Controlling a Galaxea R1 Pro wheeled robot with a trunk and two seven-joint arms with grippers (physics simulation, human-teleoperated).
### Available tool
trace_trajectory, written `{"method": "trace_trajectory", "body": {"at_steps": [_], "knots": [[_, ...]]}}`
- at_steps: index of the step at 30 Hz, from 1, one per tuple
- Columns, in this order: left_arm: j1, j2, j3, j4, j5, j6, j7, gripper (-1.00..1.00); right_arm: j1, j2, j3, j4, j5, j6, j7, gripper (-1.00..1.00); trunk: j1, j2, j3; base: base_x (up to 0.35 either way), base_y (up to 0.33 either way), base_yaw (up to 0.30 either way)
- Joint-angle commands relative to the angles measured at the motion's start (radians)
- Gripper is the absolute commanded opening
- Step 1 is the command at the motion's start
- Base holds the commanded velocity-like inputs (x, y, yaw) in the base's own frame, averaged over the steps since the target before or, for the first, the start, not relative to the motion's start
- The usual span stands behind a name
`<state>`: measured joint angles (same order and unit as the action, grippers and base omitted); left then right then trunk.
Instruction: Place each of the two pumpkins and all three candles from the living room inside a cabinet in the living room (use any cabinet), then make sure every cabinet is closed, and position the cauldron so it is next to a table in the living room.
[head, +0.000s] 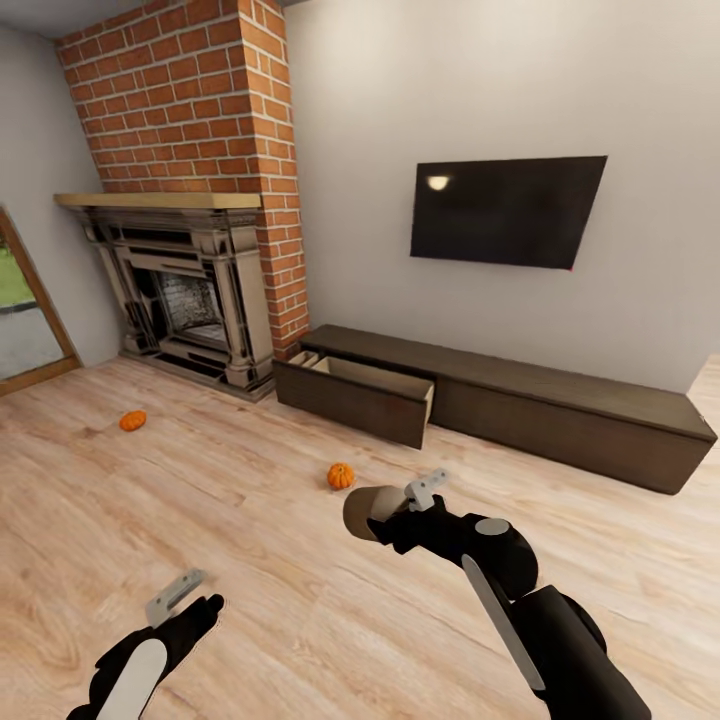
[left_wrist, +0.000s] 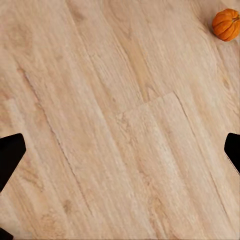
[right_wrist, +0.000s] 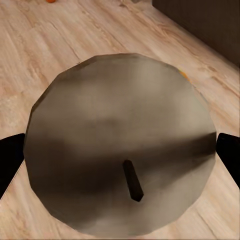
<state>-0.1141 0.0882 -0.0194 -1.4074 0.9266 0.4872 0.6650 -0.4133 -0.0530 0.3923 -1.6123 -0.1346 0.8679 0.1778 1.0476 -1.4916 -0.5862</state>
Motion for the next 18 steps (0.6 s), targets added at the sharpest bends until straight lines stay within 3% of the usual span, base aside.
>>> {"method": "trace_trajectory", "body": {"at_steps": [1,18], "knots": [[-0.001,0.001,-0.002,-0.001,0.008,0.001,0.008,1.00,-0.001,-0.001,0.000,-0.001,-0.008,0.005,-0.003,-1.00,0.001,-0.001,-0.001,0.305,0.169,0.286],[-0.001,0.000,-0.005,0.001,0.008,0.001,0.008,1.00,-0.001,-0.002,-0.001,-0.001,-0.008,0.004,-0.003,-1.00,0.001,-0.001,-0.001,0.307,0.146,0.282]]}}
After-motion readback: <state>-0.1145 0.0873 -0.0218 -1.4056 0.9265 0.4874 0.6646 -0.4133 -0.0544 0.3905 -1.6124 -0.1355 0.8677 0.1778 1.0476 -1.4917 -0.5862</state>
